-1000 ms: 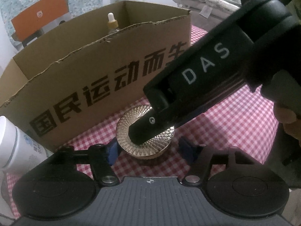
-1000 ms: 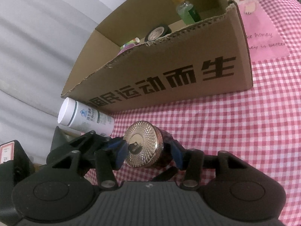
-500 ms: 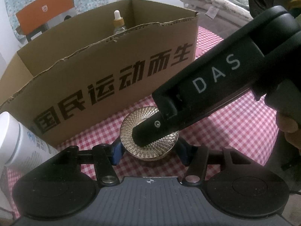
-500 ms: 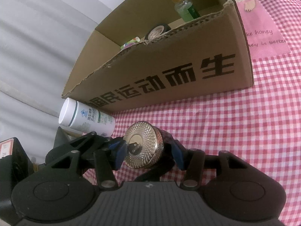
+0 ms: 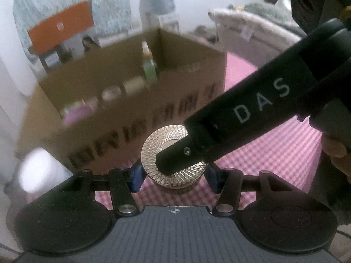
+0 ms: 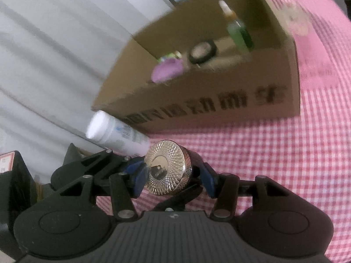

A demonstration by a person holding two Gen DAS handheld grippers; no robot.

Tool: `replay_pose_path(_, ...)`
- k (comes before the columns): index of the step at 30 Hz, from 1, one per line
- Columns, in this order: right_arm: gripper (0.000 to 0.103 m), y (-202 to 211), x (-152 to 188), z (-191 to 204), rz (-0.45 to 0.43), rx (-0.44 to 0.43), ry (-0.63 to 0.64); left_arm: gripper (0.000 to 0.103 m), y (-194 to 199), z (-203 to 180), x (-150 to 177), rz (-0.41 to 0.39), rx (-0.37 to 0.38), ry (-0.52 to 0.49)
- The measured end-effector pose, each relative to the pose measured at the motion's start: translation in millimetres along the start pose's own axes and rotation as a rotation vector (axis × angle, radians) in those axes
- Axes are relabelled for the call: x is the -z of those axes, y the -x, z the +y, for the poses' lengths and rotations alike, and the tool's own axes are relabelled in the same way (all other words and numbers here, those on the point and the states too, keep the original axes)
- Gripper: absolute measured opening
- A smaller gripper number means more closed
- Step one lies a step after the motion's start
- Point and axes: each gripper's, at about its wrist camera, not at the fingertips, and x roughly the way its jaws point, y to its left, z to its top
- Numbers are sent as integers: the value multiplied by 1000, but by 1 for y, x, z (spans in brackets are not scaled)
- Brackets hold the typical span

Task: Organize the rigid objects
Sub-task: 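Lift the gold-lidded jar and lower it into the box, then open the right gripper and move it back to the white pill bottle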

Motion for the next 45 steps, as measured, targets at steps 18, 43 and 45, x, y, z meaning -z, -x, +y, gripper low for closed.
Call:
replay_pose_path(18, 57, 47, -101, 64, -169, 18, 238, 55, 37, 43, -91, -169, -44, 110)
replay_pose_path(43, 59, -82, -156, -27, 255, 105, 93, 56, -97, 84, -86, 241, 56, 357)
replay_pose_path(45, 59, -86, -157, -28, 259, 122, 100, 58, -103, 86, -88, 249, 76, 368)
